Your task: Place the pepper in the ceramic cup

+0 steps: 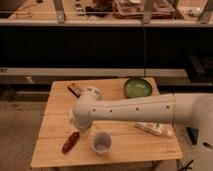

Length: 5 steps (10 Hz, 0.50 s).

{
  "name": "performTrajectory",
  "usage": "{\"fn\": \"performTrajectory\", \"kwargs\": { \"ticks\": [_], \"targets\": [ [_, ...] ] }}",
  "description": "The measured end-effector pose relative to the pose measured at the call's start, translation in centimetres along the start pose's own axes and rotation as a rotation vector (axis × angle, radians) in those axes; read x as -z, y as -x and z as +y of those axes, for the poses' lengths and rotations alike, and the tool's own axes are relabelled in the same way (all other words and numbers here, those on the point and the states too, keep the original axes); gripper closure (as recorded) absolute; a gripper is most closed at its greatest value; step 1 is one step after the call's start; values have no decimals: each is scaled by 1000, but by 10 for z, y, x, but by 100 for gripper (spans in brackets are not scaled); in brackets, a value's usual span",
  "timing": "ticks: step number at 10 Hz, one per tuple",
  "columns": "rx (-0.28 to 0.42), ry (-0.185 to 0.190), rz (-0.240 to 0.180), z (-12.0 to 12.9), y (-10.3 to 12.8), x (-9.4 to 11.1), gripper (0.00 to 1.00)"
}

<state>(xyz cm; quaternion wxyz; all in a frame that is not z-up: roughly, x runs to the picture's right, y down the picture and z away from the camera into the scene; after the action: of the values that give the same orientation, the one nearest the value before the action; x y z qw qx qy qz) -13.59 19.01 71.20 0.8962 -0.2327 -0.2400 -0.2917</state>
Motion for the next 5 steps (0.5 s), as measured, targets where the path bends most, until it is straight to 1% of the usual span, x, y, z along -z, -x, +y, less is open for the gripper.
{"fn": "performTrajectory", "kwargs": {
  "ticks": [1, 2, 4, 5],
  "targets": [
    [7, 5, -7, -1, 0, 0, 35],
    [25, 18, -29, -3, 2, -3, 35],
    [97, 53, -105, -17, 13, -15, 35],
    [114, 67, -126, -18, 13, -21, 35]
  ]
}}
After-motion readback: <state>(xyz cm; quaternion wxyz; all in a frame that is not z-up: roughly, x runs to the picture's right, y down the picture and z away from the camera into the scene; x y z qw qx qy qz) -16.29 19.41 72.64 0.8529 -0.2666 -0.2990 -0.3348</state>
